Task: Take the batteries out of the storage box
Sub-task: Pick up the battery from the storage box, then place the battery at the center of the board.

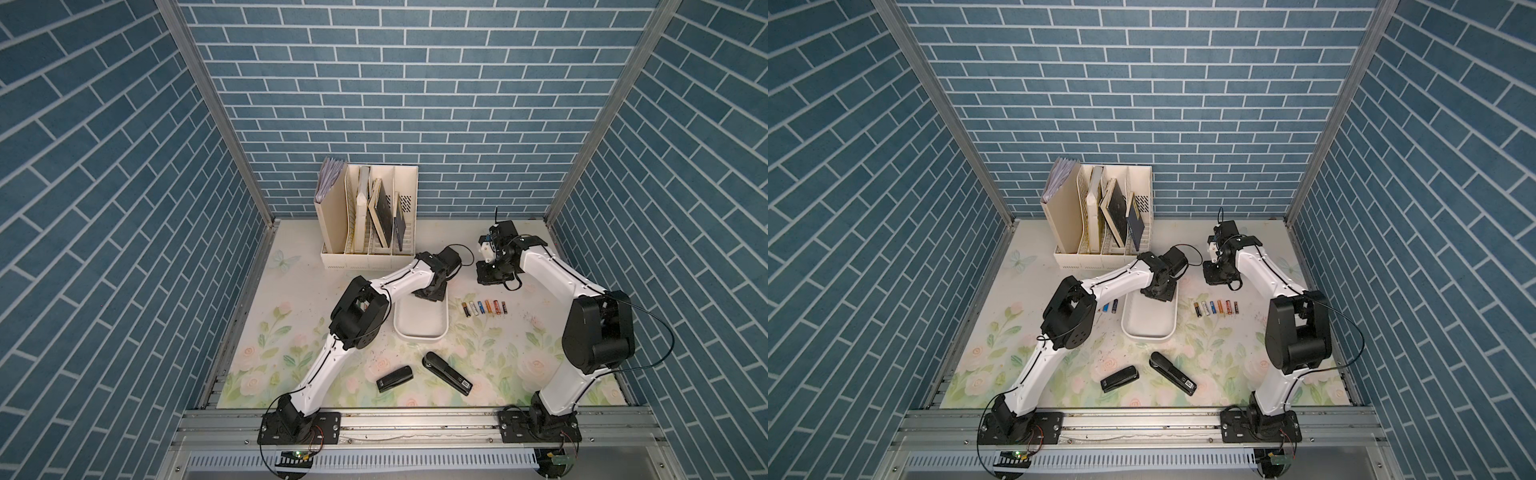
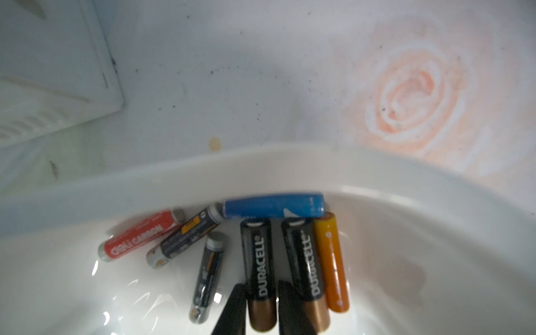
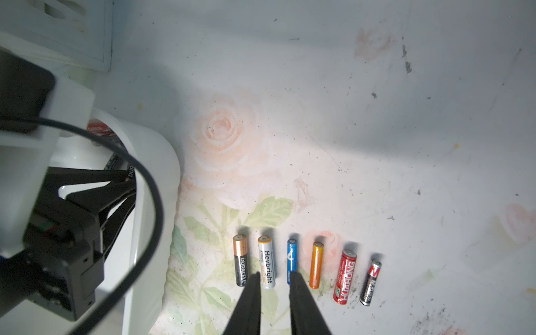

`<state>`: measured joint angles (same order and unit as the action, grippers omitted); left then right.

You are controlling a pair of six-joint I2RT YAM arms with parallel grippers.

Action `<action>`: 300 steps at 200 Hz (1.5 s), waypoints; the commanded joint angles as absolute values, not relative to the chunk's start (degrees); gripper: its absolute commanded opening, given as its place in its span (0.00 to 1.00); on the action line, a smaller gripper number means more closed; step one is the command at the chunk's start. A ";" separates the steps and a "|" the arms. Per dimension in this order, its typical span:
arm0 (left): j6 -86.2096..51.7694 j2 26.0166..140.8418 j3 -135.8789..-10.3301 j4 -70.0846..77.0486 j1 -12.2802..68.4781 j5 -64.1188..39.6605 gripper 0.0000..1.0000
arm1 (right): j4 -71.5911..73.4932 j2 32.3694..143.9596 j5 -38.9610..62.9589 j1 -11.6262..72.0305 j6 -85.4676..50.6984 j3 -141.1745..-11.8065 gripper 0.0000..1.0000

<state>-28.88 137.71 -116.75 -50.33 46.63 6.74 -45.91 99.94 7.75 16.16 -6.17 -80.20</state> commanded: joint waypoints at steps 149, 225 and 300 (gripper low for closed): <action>-29.62 123.16 -101.98 -44.53 43.51 -2.11 0.21 | -46.05 101.59 8.70 18.93 -8.78 -82.26 0.22; -29.61 108.80 -91.18 -43.58 36.56 -2.55 0.21 | -46.31 103.27 8.97 20.20 -9.10 -84.80 0.22; -24.90 96.12 -75.54 -43.82 22.28 -0.72 0.21 | -47.33 104.06 8.62 20.67 -9.00 -86.57 0.22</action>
